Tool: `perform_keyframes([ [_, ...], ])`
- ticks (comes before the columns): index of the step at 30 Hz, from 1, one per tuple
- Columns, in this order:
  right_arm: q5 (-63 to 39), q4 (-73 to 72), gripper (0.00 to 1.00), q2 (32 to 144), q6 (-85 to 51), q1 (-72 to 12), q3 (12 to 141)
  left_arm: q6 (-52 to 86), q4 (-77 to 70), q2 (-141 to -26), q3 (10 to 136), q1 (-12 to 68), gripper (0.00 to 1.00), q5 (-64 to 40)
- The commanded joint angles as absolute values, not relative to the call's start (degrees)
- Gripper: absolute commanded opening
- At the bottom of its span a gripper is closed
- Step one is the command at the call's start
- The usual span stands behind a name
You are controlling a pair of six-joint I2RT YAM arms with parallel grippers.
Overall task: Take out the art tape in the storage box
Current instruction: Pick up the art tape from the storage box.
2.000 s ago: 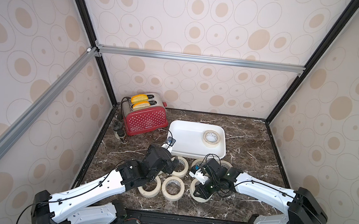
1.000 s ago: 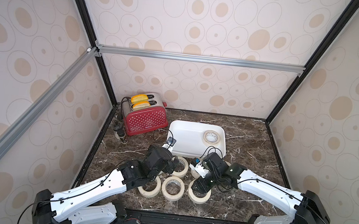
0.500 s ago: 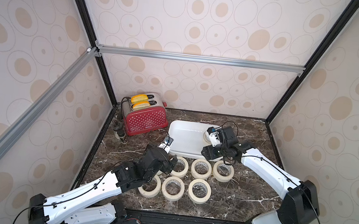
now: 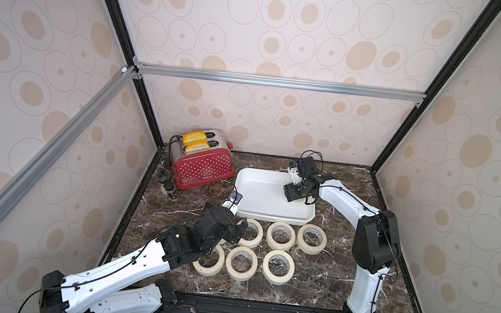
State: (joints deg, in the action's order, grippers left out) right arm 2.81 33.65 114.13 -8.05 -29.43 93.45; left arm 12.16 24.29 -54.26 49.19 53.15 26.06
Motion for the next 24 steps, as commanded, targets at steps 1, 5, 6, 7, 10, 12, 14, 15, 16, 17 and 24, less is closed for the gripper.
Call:
perform_keyframes([
  [1,2.2,36.3,0.73,117.6,-7.1,-29.0,97.0,11.6,24.0,-53.3,48.9,52.9,0.99,26.3],
  [5,1.3,38.6,0.70,122.2,-6.9,-28.7,101.7,11.7,24.2,-53.3,48.9,52.9,0.99,26.3],
  [6,1.2,39.0,0.68,123.3,-6.8,-28.7,102.7,11.7,24.1,-53.2,48.9,52.9,0.99,26.4],
  [7,1.1,39.2,0.67,124.2,-6.8,-28.7,103.5,11.7,24.2,-53.2,48.8,52.9,0.99,26.4],
  [10,0.2,40.2,0.62,126.8,-7.0,-28.3,105.4,11.8,24.3,-53.0,48.7,52.9,0.99,26.6],
  [12,-0.9,40.6,0.58,127.9,-7.2,-28.1,106.3,11.9,24.4,-53.0,48.7,52.9,0.99,26.6],
  [14,-1.7,40.4,0.55,128.6,-7.0,-28.0,106.6,12.1,24.6,-52.9,48.6,52.9,0.99,26.4],
  [15,-2.2,40.4,0.54,129.0,-6.6,-28.0,106.8,12.0,24.6,-52.9,48.6,52.9,0.99,26.1],
  [16,-2.4,40.5,0.52,129.4,-6.2,-28.0,107.0,12.0,24.6,-53.0,48.6,52.9,0.99,25.9],
  [17,-2.5,40.9,0.50,129.7,-6.0,-28.0,107.3,12.0,24.6,-53.1,48.6,53.0,0.99,26.0],
  [24,-3.1,42.2,0.30,131.0,-4.9,-28.0,108.2,12.0,24.6,-53.4,48.6,52.9,0.99,26.6],
])
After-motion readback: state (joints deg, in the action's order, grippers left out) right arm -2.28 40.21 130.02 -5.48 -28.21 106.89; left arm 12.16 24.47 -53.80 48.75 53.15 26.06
